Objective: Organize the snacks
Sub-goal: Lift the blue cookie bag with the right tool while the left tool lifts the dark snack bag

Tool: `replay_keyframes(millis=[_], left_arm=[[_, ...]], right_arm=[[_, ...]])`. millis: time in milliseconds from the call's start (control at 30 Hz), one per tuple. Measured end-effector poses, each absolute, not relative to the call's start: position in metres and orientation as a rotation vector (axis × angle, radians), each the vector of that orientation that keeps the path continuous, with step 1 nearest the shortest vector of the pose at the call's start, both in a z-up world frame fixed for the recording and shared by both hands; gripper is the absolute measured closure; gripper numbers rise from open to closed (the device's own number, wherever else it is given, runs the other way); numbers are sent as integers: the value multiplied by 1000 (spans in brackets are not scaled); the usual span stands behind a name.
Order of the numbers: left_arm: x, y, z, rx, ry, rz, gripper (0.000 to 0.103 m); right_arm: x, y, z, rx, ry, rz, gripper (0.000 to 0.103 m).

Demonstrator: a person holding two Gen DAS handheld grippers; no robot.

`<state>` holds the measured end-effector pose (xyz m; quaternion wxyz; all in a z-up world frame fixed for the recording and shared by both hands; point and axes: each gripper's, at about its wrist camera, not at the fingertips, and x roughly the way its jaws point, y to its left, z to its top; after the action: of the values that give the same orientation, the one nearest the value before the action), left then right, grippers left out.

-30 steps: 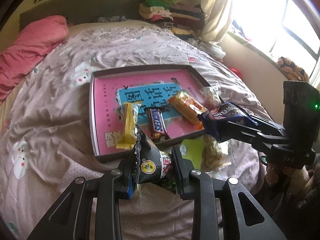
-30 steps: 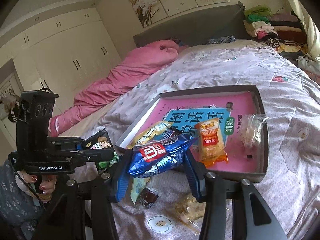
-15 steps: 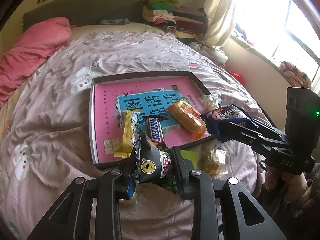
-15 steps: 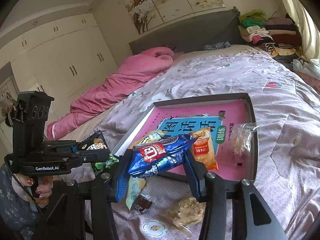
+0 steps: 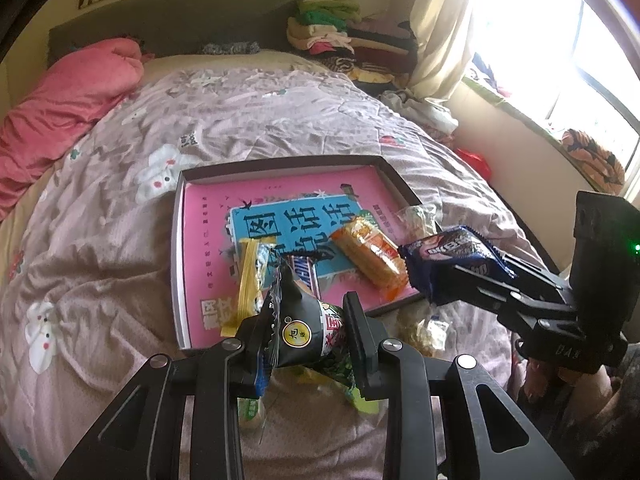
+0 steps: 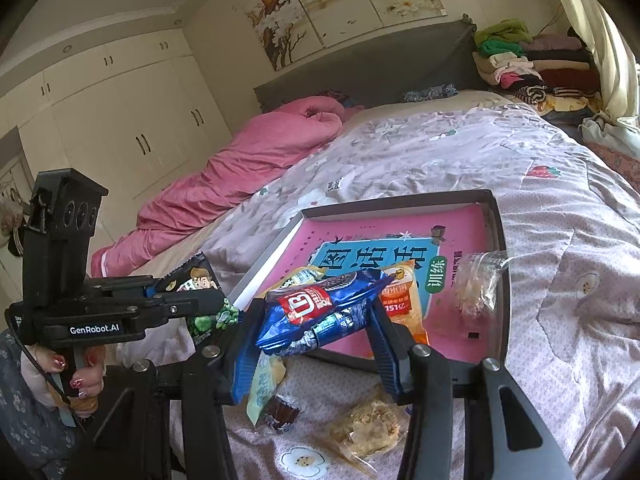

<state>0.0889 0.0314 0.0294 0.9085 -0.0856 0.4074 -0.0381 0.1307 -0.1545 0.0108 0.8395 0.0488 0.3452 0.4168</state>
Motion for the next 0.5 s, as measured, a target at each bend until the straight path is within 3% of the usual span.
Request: replay_keyframes(millis=[500], left_arm=[[105, 19, 36, -153, 812, -85, 71]], right_arm=[[141, -170, 17, 136, 710, 837, 53]])
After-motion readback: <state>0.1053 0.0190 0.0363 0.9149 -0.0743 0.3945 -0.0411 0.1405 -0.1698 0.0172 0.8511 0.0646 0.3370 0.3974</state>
